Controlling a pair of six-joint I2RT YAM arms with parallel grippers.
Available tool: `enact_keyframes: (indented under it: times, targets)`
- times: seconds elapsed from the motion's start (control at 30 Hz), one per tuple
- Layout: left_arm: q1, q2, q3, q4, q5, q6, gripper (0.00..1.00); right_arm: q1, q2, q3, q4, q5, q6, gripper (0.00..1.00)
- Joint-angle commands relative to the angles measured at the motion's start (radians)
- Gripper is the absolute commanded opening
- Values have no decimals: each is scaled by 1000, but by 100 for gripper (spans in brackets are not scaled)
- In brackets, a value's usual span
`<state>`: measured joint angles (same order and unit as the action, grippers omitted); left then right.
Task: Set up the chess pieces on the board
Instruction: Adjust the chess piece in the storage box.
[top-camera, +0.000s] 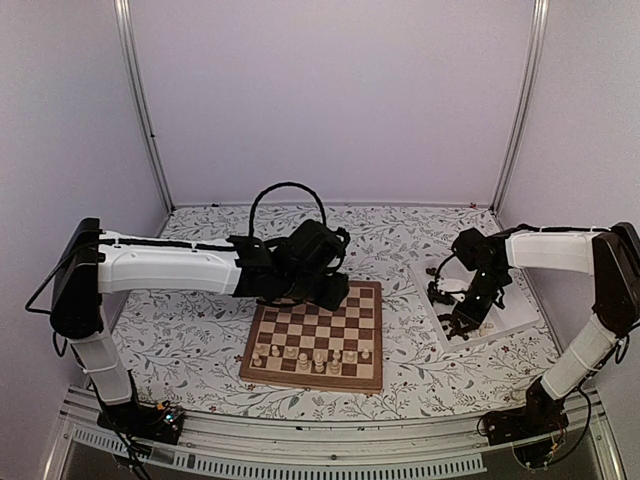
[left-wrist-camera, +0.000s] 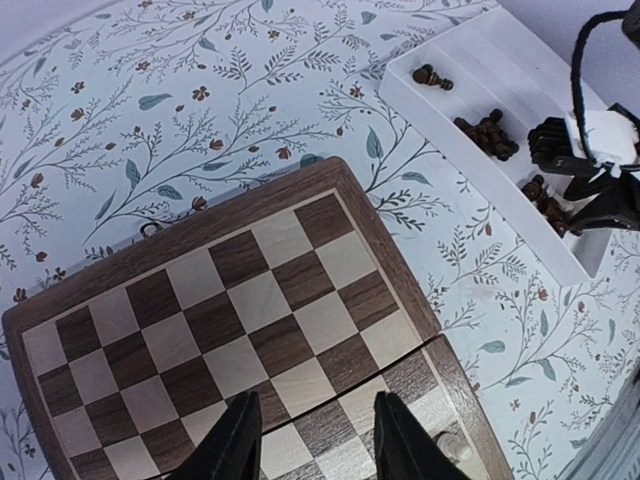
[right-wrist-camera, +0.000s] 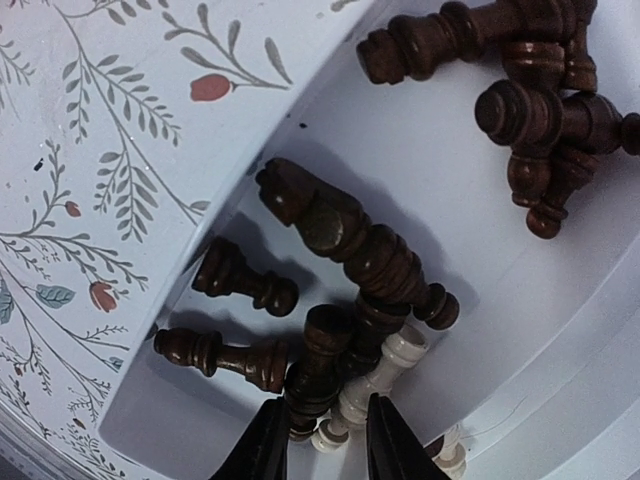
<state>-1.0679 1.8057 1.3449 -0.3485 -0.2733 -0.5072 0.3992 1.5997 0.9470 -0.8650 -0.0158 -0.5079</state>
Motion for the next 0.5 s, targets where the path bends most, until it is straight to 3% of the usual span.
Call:
enact_keyframes:
  times: [0.0, 0.47]
  targets:
    - [10, -5, -19, 22, 12, -18, 40, 4, -35, 1, 24, 78, 14, 31]
    - [8, -3, -27, 16, 23, -34, 40, 5, 36, -16, 38, 74, 19, 29]
